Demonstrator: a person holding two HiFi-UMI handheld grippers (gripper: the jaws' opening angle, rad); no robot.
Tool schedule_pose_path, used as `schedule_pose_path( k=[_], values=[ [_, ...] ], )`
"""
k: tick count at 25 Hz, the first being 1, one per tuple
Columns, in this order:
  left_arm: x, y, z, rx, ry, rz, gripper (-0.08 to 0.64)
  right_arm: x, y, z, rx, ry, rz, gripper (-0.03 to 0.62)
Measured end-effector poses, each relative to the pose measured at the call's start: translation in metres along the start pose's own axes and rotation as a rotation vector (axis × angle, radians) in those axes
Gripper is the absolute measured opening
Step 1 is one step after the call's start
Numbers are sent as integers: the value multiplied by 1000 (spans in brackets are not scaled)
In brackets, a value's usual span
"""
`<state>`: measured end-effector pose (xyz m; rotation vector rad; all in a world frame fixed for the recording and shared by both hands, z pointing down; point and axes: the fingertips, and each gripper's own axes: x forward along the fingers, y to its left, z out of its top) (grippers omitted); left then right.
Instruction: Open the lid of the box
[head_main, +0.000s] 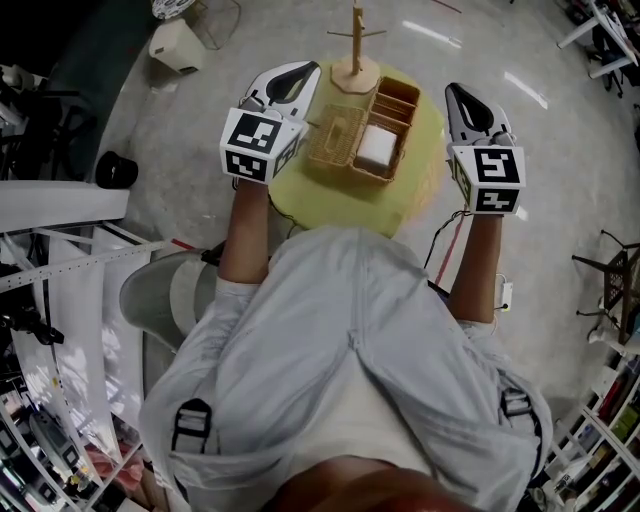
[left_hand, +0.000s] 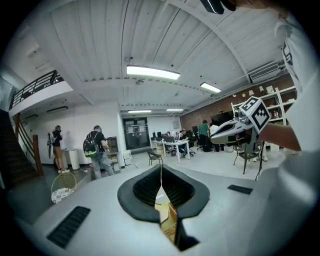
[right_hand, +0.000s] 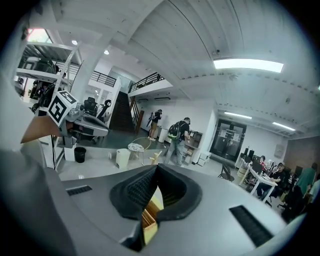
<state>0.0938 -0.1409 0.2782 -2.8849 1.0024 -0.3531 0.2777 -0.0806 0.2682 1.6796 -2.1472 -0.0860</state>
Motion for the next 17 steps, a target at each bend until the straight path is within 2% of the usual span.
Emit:
schedule_pose_path(
  k=[17],
  values=[
    [-8,-3,-14,-31,33,-10,31,4,15,-2,6,19,32,23]
  ],
)
